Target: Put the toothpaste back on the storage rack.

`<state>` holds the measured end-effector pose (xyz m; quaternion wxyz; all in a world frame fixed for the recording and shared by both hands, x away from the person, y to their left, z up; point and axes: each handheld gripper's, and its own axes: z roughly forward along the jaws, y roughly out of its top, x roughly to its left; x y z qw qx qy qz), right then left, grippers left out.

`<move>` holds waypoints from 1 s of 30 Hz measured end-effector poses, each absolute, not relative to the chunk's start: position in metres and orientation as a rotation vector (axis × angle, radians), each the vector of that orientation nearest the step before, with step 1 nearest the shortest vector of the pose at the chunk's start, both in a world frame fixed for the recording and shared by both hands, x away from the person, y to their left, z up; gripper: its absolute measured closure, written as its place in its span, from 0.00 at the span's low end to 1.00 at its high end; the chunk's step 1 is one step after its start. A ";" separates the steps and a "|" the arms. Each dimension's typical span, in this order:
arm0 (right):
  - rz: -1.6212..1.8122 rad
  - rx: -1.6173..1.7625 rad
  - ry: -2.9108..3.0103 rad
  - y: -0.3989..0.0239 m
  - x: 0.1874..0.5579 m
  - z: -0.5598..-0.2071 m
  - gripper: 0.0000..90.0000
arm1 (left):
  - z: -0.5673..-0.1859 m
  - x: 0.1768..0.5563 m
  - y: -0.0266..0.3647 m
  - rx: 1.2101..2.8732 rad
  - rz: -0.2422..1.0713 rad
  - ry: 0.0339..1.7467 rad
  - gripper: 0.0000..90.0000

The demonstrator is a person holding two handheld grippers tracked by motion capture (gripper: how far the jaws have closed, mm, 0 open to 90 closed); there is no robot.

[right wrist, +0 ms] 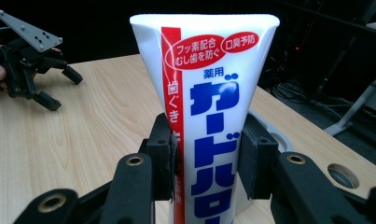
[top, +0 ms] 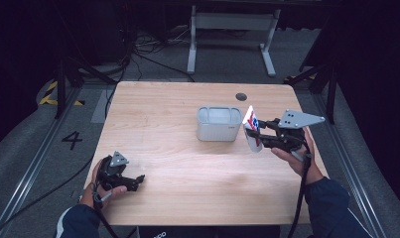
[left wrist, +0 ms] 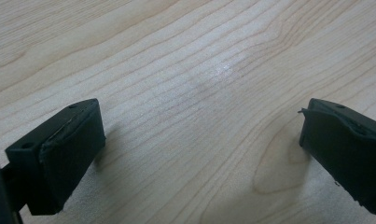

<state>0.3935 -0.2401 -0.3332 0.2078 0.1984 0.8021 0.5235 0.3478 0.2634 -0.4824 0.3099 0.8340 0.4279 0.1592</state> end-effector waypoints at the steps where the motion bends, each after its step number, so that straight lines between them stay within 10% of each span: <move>1: 1.457 0.550 2.231 -0.239 0.394 -0.332 0.70 | -0.482 0.348 0.263 2.204 0.420 1.131 0.01; 30: 1.496 0.537 2.191 -0.210 0.414 -0.317 0.70 | -0.482 0.348 0.264 2.204 0.424 1.129 0.01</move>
